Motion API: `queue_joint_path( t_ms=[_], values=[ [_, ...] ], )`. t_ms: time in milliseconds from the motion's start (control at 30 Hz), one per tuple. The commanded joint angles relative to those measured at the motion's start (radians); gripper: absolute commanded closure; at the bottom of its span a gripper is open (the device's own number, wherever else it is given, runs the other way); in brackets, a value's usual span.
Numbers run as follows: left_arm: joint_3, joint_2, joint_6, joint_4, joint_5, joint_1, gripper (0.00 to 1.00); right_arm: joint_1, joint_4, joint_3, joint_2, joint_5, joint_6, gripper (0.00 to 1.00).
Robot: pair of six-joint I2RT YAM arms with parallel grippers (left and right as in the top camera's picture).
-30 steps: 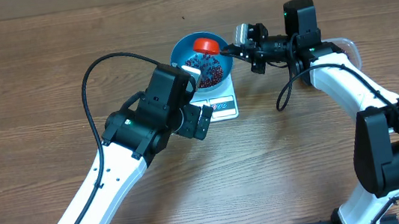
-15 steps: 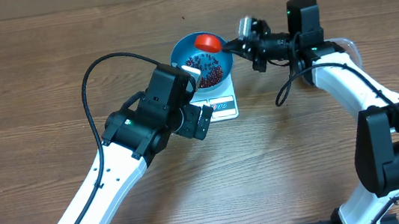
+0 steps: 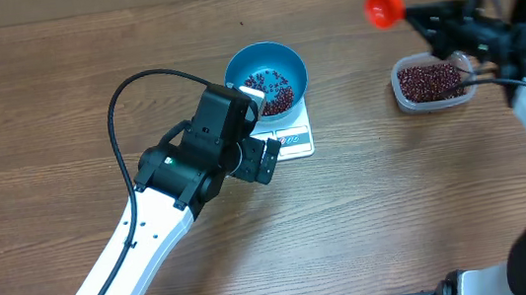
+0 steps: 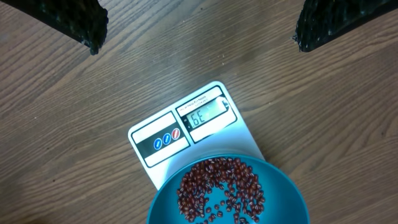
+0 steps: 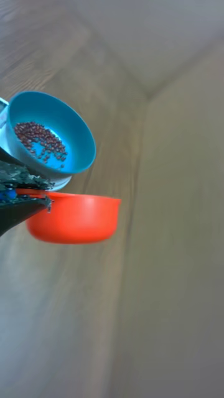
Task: Scoop item into bowl and weigh 150g on scale
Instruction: 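Move the empty red scoop back to the bean tub with the right gripper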
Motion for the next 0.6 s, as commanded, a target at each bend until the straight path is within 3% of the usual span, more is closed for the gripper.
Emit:
queue_joint_path(
  t_ms=[0,333,567],
  values=[
    [0.012,0.008,0.022,0.000,0.005,-0.002,0.00,-0.092,-0.151,0.022,-0.089,0.098,0.057,0.96],
    [0.012,0.008,0.022,0.000,0.005,-0.002,0.00,-0.108,-0.510,0.022,-0.129,0.491,-0.003,0.96],
    [0.012,0.008,0.022,0.000,0.005,-0.002,0.00,-0.108,-0.581,0.022,-0.129,0.520,-0.029,0.96]
  ],
)
